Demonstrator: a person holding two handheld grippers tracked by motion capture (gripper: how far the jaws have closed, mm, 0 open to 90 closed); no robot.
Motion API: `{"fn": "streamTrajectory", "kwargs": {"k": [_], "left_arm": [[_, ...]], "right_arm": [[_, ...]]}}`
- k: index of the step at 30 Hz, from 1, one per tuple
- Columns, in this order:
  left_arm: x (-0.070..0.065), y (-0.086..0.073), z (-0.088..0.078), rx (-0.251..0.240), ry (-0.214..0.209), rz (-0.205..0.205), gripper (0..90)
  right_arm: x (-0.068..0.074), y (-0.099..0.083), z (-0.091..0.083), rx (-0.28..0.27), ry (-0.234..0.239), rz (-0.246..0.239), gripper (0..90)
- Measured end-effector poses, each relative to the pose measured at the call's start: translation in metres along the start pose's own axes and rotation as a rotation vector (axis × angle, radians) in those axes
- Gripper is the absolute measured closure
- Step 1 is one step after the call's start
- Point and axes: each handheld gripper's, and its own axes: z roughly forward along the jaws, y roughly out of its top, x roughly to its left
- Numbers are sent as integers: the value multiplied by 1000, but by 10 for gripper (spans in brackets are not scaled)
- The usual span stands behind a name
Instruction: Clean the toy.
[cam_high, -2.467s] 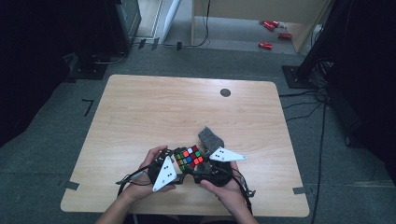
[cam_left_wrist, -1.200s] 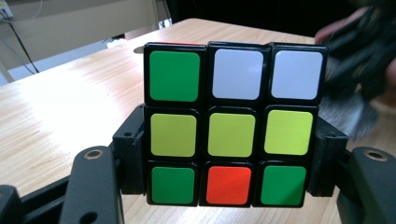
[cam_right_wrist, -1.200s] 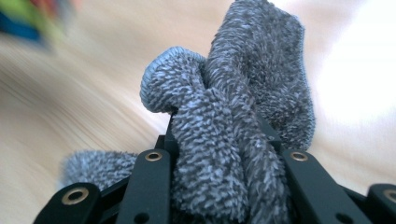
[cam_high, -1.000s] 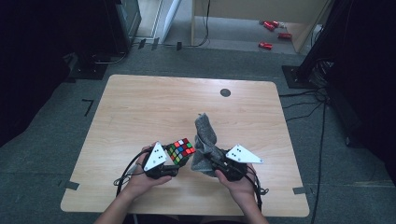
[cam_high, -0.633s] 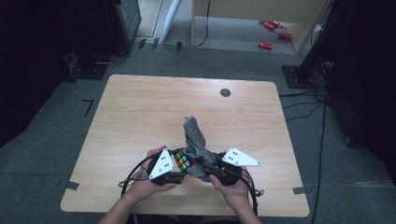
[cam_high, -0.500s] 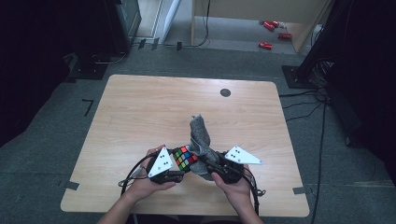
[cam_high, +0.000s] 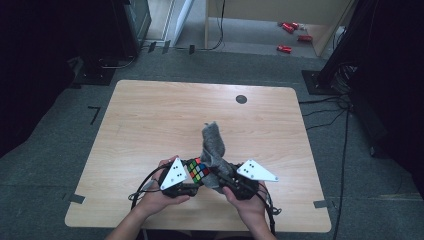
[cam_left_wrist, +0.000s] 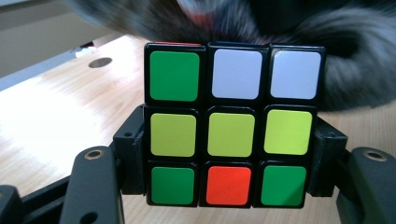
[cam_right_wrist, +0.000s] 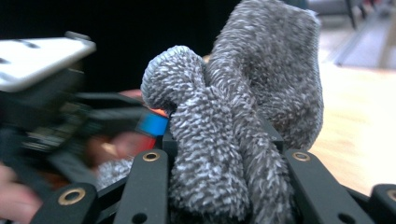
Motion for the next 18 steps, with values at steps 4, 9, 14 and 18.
{"fn": "streamTrajectory", "kwargs": {"k": [4, 9, 14, 18], "left_arm": [[2, 2, -5, -28, 6, -5, 339], [8, 1, -7, -39, -3, -47, 339], [3, 1, -4, -36, -16, -35, 339], [8, 2, -9, -69, -22, -62, 339]], "right_arm": [[6, 2, 1, -15, -10, -46, 665], [-14, -2, -2, 4, -75, 57, 667], [11, 5, 1, -21, 7, -16, 664], [-8, 1, 0, -12, -52, 36, 665]]}}
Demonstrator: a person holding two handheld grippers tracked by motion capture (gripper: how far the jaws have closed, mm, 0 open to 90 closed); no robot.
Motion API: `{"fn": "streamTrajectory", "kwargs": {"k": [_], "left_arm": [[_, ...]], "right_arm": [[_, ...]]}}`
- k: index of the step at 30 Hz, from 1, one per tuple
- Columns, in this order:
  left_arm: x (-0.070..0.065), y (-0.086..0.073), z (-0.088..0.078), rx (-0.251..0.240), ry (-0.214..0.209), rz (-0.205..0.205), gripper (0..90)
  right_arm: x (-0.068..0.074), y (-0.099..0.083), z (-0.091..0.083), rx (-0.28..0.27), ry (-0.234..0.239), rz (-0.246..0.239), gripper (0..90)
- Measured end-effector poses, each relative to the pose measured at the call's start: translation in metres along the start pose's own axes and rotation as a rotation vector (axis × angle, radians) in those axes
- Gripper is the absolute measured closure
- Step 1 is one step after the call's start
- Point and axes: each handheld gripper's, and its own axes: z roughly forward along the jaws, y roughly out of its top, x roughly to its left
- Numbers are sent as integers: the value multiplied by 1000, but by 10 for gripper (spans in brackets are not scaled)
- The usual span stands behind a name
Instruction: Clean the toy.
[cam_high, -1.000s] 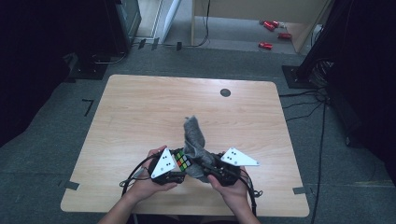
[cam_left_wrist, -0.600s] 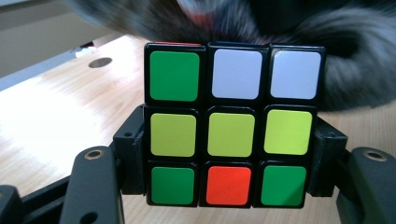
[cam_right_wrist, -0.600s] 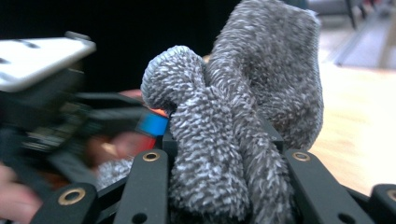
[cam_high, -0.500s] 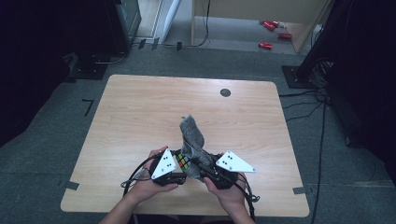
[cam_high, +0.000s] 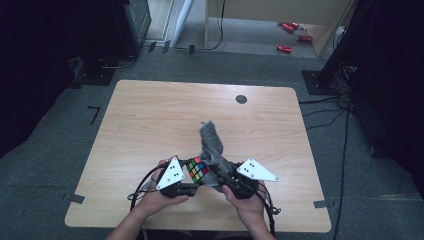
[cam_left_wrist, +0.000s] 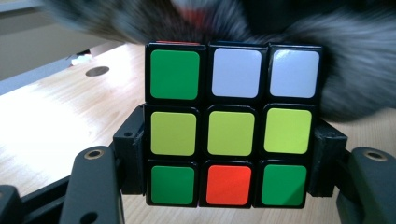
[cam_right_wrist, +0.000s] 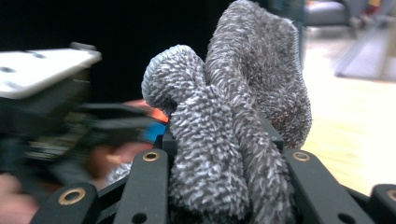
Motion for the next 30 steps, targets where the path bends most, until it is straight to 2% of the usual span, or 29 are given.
{"fn": "streamTrajectory", "kwargs": {"k": [2, 3, 7, 8, 9, 10, 12, 14, 16, 19, 21, 23, 25, 28, 30], "left_arm": [[2, 0, 0, -6, -6, -12, 339], [1, 0, 1, -1, -4, -6, 339], [-4, -1, 4, 13, -3, 18, 339], [-4, -1, 3, 13, 3, 21, 339], [-3, -1, 3, 16, 6, 24, 339], [-3, -1, 2, 16, 8, 23, 339], [-2, -1, 2, 13, 7, 17, 339], [-3, -1, 4, 21, 8, 17, 339], [-3, -2, 6, 32, 5, 17, 339], [-5, -3, 7, 48, 9, 28, 338], [-4, -3, 6, 52, 10, 30, 338], [-4, -2, 4, 43, 9, 28, 339], [-2, -1, 2, 28, 0, 10, 338], [0, -1, 1, 8, -13, -10, 338], [0, 0, 1, -1, -13, -17, 338]], "right_arm": [[-9, -2, -1, 8, -28, 38, 666], [-8, -2, -2, 5, -27, 40, 666], [16, 4, 0, -15, 45, -63, 663], [19, 4, 1, -14, 46, -84, 663], [19, 3, 1, -11, 44, -81, 663], [14, 2, 2, -9, 50, -58, 664], [2, 0, 2, 11, 12, -10, 664], [-6, -3, 2, 23, 8, 34, 664], [-2, -2, 2, 20, 12, 17, 663], [12, 0, 2, 2, 81, -33, 659], [16, 0, 4, 5, 83, -57, 660], [9, -1, 4, 7, 98, -31, 664], [-2, -4, 4, 10, 75, -9, 667], [-14, -6, 3, 18, 68, 62, 667], [-15, -5, 2, 13, 73, 56, 666]]}}
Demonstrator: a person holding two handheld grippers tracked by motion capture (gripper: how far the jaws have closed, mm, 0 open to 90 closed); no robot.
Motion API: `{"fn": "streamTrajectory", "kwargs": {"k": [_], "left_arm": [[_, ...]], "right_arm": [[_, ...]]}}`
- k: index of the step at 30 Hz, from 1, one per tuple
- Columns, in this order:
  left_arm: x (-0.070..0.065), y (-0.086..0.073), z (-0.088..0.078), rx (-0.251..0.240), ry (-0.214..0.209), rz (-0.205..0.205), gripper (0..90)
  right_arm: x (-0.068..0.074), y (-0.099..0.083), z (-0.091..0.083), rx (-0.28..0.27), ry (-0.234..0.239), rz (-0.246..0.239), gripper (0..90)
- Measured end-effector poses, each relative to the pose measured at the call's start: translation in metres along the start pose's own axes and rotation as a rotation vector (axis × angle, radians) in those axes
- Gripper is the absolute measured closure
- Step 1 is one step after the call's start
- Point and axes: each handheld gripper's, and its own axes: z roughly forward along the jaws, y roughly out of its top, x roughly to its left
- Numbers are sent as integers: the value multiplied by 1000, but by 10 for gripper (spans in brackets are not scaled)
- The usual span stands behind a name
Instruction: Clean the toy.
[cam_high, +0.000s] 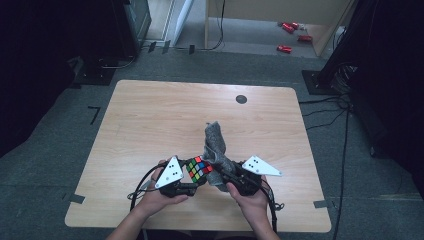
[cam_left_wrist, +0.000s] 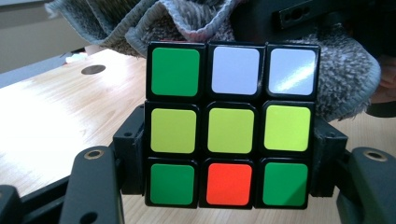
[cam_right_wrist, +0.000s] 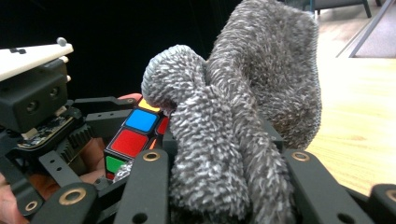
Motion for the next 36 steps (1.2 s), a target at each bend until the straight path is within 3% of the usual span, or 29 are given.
{"fn": "streamTrajectory", "kwargs": {"k": [3, 5, 6, 9, 11, 13, 17, 20, 23, 26, 27, 31, 34, 36], "left_arm": [[3, 1, -2, -15, 13, -14, 338], [9, 1, -7, -44, 20, -50, 338], [13, 2, -10, -63, 16, -78, 338], [26, 6, -21, -116, 6, -162, 338], [33, 8, -27, -143, -17, -220, 338], [36, 10, -30, -151, -28, -249, 338], [32, 10, -24, -105, -50, -236, 338], [31, 10, -22, -85, -64, -246, 337], [34, 9, -19, -33, -126, -279, 338], [27, 8, -14, 11, -119, -213, 338], [25, 8, -13, 12, -118, -211, 338], [28, 9, -15, -28, -119, -251, 338], [33, 8, -18, -23, -120, -261, 338], [34, 7, -18, -14, -137, -263, 338]], "right_arm": [[-5, 0, 0, -8, 7, 32, 667], [-12, -3, -1, -20, -2, 61, 669], [-16, -4, -2, -14, -19, 46, 669], [-22, -11, 1, 9, -65, -62, 668], [-21, -16, 6, 27, -53, -131, 666], [-15, -22, 12, 42, -41, -214, 661], [6, -31, 25, 55, 14, -366, 653], [15, -36, 29, 67, 6, -480, 648], [11, -35, 27, 40, -36, -511, 650], [2, -29, 20, -34, -89, -511, 653], [0, -28, 19, -38, -99, -520, 655], [4, -38, 25, 28, -55, -585, 659], [11, -44, 31, 69, -18, -631, 657], [12, -43, 31, 71, -21, -647, 655]]}}
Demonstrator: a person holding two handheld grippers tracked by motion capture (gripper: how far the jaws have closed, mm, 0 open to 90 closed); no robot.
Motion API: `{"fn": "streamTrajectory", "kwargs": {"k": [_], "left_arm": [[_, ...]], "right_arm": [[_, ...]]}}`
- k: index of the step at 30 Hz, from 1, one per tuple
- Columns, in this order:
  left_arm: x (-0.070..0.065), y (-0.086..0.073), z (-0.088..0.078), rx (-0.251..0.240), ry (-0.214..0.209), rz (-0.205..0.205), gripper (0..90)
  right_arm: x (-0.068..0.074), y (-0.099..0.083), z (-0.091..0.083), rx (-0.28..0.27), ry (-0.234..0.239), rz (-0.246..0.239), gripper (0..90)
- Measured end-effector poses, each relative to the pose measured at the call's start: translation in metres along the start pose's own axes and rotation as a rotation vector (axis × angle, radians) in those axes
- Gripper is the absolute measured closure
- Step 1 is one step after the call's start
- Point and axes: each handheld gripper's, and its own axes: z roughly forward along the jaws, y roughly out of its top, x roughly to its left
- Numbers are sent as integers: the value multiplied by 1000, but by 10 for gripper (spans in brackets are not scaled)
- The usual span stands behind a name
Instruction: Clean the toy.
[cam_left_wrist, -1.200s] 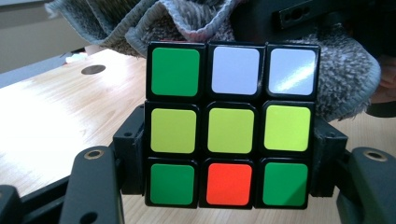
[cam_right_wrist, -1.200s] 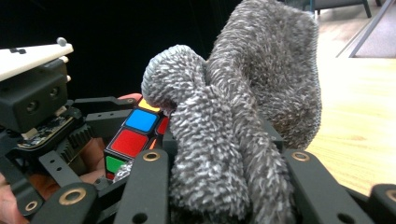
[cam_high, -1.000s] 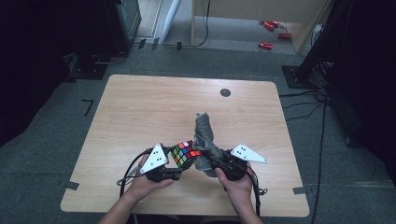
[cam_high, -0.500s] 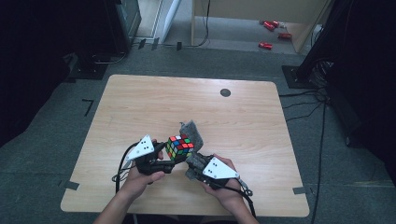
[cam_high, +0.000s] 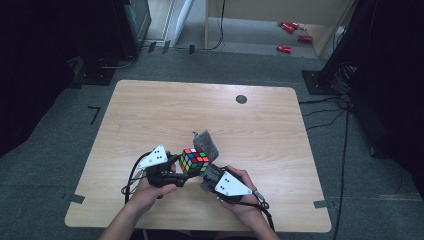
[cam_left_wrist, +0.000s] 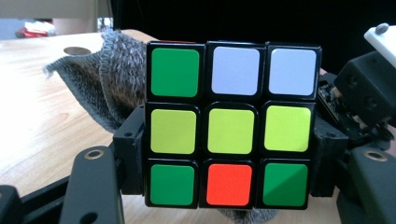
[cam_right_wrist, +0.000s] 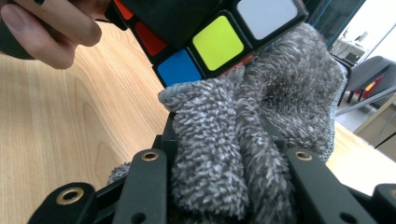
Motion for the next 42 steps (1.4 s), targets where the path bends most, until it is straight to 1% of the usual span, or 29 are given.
{"fn": "streamTrajectory", "kwargs": {"k": [1, 2, 3, 4, 5, 7, 8, 9, 10, 12, 13, 14, 16, 18, 21, 25, 29, 31, 33, 35, 39, 41, 42], "left_arm": [[0, 0, 1, 9, -4, 5, 338], [-1, 0, 2, 19, 3, 18, 338], [-2, -1, 3, 24, 20, 30, 338], [-2, -2, 4, 28, 39, 30, 338], [-1, -3, 4, 20, 47, 18, 338], [2, -4, 4, 6, 70, 10, 338], [4, -6, 4, -3, 91, 15, 338], [5, -7, 4, -8, 112, 17, 338], [6, -8, 5, -13, 131, 20, 338], [8, -12, 7, -18, 176, 22, 338], [9, -13, 9, -16, 192, 26, 338], [9, -15, 10, -14, 208, 36, 338], [10, -18, 13, -5, 240, 56, 338], [11, -20, 15, -4, 261, 57, 338], [15, -25, 17, -3, 299, 50, 338], [22, -29, 21, 12, 367, 40, 338], [27, -32, 24, 19, 417, 38, 338], [30, -33, 26, 31, 445, 38, 338], [32, -35, 28, 40, 459, 35, 338], [34, -36, 29, 49, 473, 38, 338], [37, -39, 33, 67, 494, 42, 338], [38, -40, 35, 80, 501, 39, 338], [39, -40, 36, 96, 502, 38, 338]], "right_arm": [[-4, 1, -3, -11, -18, 10, 654], [-6, 2, -5, -22, -33, 22, 654], [-10, 3, -9, -38, -57, 39, 654], [-14, 4, -12, -58, -73, 58, 654], [-18, 6, -15, -75, -75, 65, 654], [-23, 7, -19, -70, -89, 47, 645], [-27, 7, -22, -60, -103, 58, 636], [-32, 6, -24, -50, -116, 86, 629], [-39, 4, -26, -35, -133, 124, 629], [-52, -4, -31, 10, -190, 245, 633], [-58, -9, -33, 26, -213, 302, 634], [-63, -14, -36, 46, -234, 351, 635], [-71, -23, -39, 88, -275, 407, 635], [-77, -31, -40, 120, -293, 445, 634], [-83, -42, -39, 171, -306, 502, 631], [-86, -51, -36, 229, -314, 534, 626], [-88, -57, -34, 278, -325, 552, 619], [-89, -62, -33, 311, -325, 565, 616], [-89, -67, -30, 337, -323, 579, 610], [-89, -69, -29, 345, -317, 585, 606], [-89, -70, -27, 354, -312, 576, 602], [-88, -71, -27, 363, -312, 576, 596], [-88, -72, -27, 364, -311, 576, 593]]}}
